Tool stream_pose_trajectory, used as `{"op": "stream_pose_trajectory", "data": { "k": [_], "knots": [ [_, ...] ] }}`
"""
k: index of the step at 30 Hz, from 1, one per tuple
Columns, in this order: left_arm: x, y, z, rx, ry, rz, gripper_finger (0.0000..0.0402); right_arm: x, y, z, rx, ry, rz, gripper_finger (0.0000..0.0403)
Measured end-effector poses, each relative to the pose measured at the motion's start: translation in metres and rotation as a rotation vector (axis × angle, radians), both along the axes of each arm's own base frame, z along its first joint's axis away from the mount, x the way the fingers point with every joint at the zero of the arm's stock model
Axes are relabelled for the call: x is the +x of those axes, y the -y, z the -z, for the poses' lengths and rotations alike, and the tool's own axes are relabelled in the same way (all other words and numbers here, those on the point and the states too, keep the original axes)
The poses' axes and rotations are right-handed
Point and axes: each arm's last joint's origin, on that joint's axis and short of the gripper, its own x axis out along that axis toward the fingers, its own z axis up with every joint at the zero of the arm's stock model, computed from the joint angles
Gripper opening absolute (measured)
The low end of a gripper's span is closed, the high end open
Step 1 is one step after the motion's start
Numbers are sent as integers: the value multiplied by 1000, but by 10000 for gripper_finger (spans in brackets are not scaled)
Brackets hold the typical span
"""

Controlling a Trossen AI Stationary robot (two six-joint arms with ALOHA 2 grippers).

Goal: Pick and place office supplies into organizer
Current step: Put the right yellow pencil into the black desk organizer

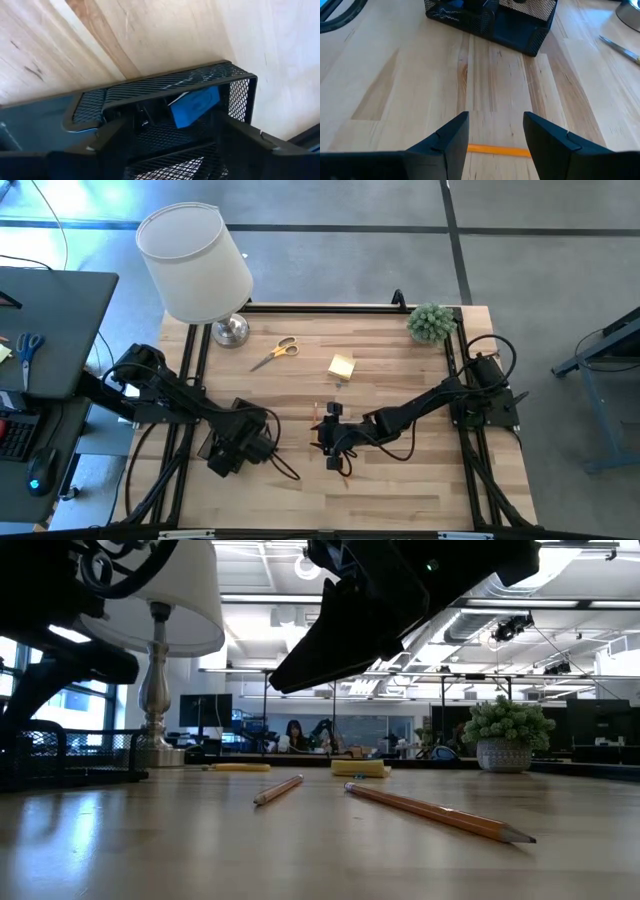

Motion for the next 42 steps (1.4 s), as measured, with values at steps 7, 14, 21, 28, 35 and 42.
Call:
{"op": "stream_pose_trajectory", "data": {
  "k": [7, 14, 21, 28, 35, 42],
  "knots": [
    [9, 2, -16, 50, 49, 18, 234, 0, 0, 0, -2, 1, 3, 183],
    [30, 5, -46, 133, 214, -25, 197, -8, 1, -12, -3, -27, 11, 183],
    [50, -7, -51, 191, 391, -258, 167, -38, -5, -26, 29, -166, 144, 177],
    [73, -29, -45, 66, 537, -468, 145, -61, -23, -12, 119, -307, 277, 158],
    [91, -42, -52, 41, 710, -542, 125, -71, -44, -10, 141, -216, 380, 156],
    [106, -36, -58, -95, 1002, -481, 92, -68, -46, -9, 122, -233, 291, 156]
  ]
}}
